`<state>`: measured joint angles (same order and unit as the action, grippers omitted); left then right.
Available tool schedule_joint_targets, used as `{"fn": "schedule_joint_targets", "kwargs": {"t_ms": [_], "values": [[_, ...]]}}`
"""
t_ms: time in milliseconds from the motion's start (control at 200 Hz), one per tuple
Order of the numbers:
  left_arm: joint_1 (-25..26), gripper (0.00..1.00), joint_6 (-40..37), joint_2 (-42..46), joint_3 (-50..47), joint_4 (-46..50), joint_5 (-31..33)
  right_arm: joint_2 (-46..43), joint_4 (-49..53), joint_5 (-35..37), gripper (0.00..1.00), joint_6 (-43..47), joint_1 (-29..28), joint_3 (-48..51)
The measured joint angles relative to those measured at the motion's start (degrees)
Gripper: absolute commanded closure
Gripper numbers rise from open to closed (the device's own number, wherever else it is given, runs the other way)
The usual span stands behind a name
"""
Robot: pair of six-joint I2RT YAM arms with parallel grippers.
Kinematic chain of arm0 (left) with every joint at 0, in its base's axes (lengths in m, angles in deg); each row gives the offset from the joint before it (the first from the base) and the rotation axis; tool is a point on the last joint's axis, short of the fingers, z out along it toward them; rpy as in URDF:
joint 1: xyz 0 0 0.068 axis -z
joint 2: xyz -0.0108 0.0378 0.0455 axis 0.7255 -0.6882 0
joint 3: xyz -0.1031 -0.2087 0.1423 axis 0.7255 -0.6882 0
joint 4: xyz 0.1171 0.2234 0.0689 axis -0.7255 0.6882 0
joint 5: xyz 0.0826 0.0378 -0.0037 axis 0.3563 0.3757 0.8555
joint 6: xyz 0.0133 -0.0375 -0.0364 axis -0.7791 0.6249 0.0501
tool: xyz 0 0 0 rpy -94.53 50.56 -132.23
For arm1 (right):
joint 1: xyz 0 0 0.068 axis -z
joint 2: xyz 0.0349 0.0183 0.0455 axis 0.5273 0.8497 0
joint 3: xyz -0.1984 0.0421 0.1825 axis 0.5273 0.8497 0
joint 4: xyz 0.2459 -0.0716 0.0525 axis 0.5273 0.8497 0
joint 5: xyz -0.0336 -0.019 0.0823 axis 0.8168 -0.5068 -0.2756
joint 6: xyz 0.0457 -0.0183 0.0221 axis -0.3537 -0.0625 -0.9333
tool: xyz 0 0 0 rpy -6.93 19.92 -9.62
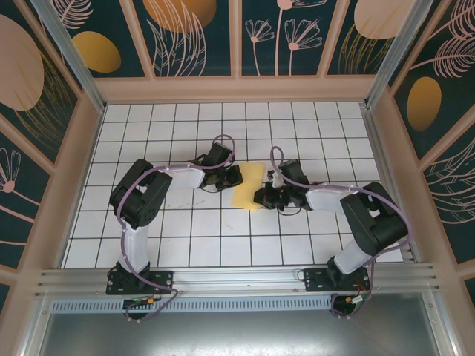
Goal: Fold a paper plane with a square sheet of paper (pick it up from the middle)
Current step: Fold the square sheet of paper in half at the center of the table.
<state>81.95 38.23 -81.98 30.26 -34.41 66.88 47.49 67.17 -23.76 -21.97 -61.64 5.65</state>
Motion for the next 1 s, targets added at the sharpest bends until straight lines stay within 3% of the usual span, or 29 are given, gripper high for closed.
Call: {"fn": "schedule_joint_targets", "kwargs": {"t_ms": [205,475,580,686,816,996], "values": [[0.0,1.00,0.0,0.0,-0.1,0.0,0.0,4.3,-2.4,-0.5,0.94,0.0,0.0,2.6],[0.0,1.00,0.0,0.3,-0.1,0.3,0.0,-0.2,2.2,1.8,0.90,1.8,0.5,2.1],[0.0,1.00,0.0,1.6,-0.6,1.8,0.0,-2.9,5.2,4.9,0.78,3.1,3.0,-0.9],[0.0,0.94,0.0,4.5,-1.3,2.7,0.3,-2.6,6.9,8.2,0.65,4.4,5.2,-5.0],[0.0,0.86,0.1,9.4,-2.3,2.6,2.0,0.8,8.9,12.2,0.65,5.6,5.5,-9.6],[0.0,0.84,0.7,14.8,-5.7,2.3,7.7,7.3,10.0,14.2,0.67,5.9,5.5,-13.0]]}}
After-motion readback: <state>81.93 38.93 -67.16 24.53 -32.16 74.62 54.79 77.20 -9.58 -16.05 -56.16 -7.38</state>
